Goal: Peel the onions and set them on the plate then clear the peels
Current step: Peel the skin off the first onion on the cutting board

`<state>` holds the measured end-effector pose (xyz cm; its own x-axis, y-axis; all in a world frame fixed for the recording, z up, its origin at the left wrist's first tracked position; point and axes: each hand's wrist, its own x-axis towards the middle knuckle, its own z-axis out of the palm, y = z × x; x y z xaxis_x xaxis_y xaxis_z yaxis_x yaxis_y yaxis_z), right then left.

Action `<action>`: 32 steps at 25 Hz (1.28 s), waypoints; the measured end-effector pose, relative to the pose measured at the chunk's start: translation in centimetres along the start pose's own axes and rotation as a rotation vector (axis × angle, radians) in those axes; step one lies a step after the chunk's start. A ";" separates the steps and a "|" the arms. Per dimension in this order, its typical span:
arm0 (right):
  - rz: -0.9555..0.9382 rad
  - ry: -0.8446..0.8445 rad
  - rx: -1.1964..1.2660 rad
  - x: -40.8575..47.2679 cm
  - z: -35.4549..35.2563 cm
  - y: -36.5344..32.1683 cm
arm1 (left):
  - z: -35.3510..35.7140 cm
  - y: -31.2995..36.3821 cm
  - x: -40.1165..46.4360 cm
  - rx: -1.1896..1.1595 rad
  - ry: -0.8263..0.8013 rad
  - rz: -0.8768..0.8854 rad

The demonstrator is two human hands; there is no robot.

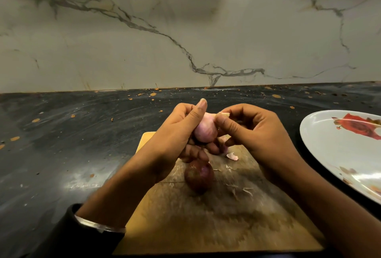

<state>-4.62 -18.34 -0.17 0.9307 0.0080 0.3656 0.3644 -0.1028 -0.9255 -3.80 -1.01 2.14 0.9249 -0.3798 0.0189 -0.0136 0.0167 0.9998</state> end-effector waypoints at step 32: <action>0.013 0.011 0.168 0.2 -0.1 0.3 | 0.4 -0.7 -0.1 -0.002 0.010 0.112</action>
<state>-4.31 -18.44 -0.40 0.9352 -0.0027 0.3541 0.3535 0.0650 -0.9332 -4.00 -1.35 1.48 0.9215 -0.3661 0.1300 -0.1160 0.0602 0.9914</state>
